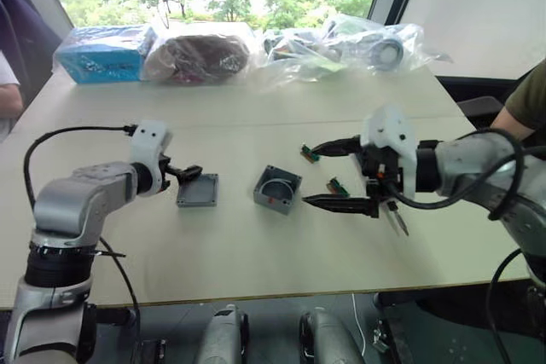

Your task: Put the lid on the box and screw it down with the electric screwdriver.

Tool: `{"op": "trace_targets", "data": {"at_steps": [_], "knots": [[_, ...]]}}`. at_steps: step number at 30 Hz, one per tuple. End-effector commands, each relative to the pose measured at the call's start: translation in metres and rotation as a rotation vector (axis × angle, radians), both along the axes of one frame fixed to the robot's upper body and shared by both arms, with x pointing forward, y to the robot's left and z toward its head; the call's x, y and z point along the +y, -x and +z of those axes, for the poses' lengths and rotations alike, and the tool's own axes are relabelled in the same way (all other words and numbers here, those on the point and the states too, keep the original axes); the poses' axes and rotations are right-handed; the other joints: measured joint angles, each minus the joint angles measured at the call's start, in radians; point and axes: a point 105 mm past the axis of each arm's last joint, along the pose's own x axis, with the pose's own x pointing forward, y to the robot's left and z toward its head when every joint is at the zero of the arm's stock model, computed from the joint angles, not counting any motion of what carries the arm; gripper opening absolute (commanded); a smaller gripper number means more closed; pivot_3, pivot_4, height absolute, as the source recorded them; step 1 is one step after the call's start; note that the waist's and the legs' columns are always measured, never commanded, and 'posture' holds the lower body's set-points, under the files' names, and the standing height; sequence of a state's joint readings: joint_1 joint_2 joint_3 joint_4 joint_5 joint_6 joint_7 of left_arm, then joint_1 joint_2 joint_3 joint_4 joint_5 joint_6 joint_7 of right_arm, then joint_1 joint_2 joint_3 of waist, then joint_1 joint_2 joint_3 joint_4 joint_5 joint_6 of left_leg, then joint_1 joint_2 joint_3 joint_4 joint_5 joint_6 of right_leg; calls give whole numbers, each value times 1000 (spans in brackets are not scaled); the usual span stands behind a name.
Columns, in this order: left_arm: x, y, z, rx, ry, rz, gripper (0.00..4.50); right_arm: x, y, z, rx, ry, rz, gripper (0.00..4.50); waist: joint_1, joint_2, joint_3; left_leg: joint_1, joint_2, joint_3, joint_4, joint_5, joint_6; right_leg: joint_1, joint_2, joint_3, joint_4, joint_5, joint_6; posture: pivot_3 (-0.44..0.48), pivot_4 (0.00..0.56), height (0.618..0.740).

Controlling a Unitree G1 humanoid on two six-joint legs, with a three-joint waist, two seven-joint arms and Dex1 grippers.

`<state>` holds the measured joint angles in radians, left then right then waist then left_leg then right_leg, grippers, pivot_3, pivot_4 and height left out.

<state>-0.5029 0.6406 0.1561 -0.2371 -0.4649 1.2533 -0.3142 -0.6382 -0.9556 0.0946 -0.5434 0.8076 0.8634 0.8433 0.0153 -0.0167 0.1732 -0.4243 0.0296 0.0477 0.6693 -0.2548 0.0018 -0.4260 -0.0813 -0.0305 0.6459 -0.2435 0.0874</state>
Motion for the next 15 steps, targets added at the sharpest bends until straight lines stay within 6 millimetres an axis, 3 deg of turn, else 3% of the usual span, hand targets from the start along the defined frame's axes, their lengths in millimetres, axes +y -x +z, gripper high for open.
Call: {"op": "trace_targets", "data": {"at_steps": [1, 6, 11, 15], "knots": [[11, 4, 0, 18, 16, 112, 4446, 1, 0, 6, -51, 9, 37, 4500, -3, -1, 0, 0, -1, 0, 0, 0, 0, 0, 0, 0, 0, 0, 0, 0, 150, 740], [9, 13, -28, 124, 65, 149, 4446, 1, 0, 7, -55, 13, 46, 4500, -4, -1, 0, 0, -1, 0, 0, 0, 0, 0, 0, 0, 0, 0, 0, 0, 150, 740], [13, 13, -38, 136, 30, 158, 4446, -1, 2, 9, -50, 12, 46, 4500, -4, -1, -1, 1, -1, 0, 0, 0, 0, 0, 0, 0, 1, 0, 0, 0, 150, 740], [17, 16, -45, 166, 22, 168, 2987, -3, 4, 10, -44, 7, 32, 4500, -4, -1, -1, 1, -1, 0, 0, 0, 0, 0, 0, 0, 1, 0, -1, 0, 150, 740]]}}
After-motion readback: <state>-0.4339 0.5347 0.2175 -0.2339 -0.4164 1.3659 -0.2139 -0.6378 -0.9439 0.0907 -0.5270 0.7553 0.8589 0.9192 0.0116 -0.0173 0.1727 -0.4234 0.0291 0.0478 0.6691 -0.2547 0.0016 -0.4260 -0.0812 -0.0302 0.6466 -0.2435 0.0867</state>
